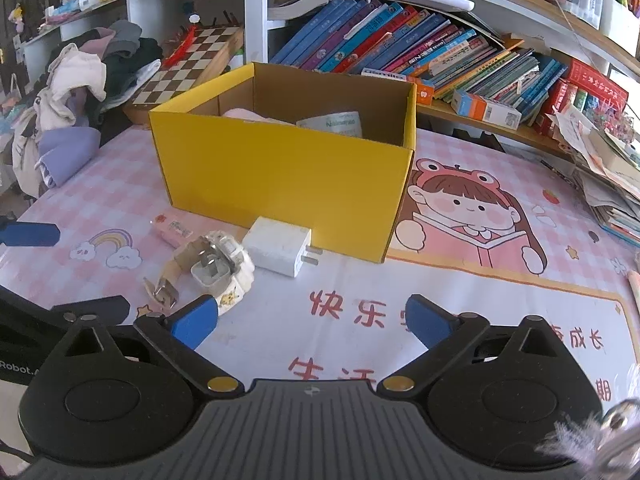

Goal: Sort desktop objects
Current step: 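Move the left gripper down to the white wristwatch, then close the left gripper on the wristwatch while the right gripper approaches the white charger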

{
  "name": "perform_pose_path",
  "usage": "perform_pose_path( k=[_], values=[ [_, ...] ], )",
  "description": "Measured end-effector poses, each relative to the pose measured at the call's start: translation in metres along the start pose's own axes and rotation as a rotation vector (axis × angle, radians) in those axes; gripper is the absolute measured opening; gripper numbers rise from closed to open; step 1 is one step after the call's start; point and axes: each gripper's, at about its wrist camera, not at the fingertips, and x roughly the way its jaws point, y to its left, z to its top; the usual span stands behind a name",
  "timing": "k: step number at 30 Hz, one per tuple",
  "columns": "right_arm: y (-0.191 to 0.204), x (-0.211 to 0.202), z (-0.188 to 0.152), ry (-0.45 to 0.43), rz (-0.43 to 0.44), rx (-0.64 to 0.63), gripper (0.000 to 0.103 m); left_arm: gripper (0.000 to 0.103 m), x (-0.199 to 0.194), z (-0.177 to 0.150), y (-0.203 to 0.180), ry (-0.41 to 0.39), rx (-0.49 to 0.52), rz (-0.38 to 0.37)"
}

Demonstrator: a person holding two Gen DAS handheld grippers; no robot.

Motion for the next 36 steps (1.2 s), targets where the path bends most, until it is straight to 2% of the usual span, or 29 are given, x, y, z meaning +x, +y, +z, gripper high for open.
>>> perform_pose_path(
  k=[7,14,20,23,31,33,36],
  values=[
    [-0.001,0.008,0.008,-0.001,0.028,-0.022,0.098,0.103,0.009,0.003,0.001,0.010,-0.016,-0.008],
    [-0.004,0.017,0.015,0.008,0.060,-0.035,0.086,0.103,0.016,0.005,-0.004,0.017,0.007,0.016],
    [-0.008,0.026,0.020,0.021,0.087,-0.047,0.076,0.098,0.023,0.008,-0.010,0.012,0.028,0.016],
    [-0.010,0.032,0.022,0.030,0.100,-0.050,0.071,0.092,0.027,0.009,-0.012,0.020,0.035,0.019],
    [-0.011,0.046,0.028,0.049,0.137,-0.074,0.071,0.076,0.044,0.011,-0.019,0.054,0.041,-0.018],
    [-0.012,0.049,0.029,0.056,0.139,-0.080,0.069,0.063,0.049,0.011,-0.020,0.070,0.041,-0.024],
    [-0.012,0.054,0.031,0.068,0.145,-0.091,0.069,0.052,0.057,0.012,-0.019,0.091,0.033,-0.024]
  ],
)
